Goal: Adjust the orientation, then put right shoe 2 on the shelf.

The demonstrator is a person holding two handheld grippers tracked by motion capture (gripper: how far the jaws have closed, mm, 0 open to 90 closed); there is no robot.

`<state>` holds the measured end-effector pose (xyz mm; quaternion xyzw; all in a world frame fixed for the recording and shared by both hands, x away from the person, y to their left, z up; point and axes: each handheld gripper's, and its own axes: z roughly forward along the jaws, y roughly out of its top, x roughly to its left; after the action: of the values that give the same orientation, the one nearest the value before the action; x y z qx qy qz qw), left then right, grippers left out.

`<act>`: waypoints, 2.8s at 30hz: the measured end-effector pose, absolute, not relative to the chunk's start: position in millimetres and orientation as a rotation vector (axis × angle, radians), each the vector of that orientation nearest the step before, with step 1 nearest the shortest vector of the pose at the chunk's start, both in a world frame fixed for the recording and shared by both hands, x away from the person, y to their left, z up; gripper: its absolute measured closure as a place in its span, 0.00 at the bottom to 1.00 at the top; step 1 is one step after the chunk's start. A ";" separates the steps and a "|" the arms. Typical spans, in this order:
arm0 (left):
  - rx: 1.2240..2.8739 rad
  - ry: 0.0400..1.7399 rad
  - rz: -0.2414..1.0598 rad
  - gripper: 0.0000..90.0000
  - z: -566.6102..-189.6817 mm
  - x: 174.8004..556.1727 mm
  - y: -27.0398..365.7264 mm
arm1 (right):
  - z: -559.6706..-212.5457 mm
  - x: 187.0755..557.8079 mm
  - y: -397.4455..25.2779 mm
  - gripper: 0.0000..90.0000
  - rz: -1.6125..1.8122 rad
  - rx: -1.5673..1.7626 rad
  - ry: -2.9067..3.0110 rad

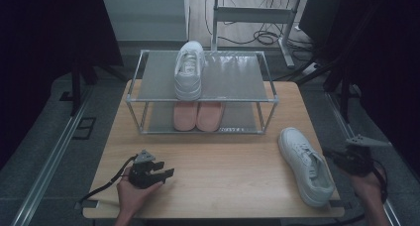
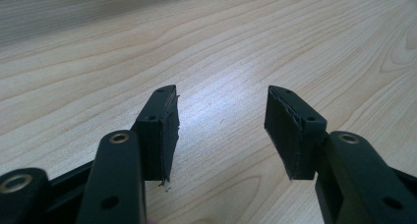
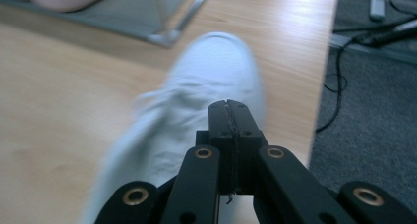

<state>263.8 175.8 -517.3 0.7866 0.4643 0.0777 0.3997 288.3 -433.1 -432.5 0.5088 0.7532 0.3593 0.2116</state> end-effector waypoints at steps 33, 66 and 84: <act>1.997 1.177 0.194 0.53 -518.9 264.5 174.9 | -492.9 368.7 -431.1 1.00 0.910 1.476 2.308; 1.975 1.179 0.216 0.53 -515.1 263.4 177.5 | -448.9 297.7 -443.8 1.00 1.127 1.344 2.173; 1.962 1.174 0.212 0.53 -513.1 263.2 178.8 | -439.5 256.9 -444.0 0.99 1.101 1.283 2.165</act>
<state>263.2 178.8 -513.1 0.7792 0.4664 0.0843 0.4102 256.9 -444.0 -439.5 0.4580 0.7729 0.3930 0.1961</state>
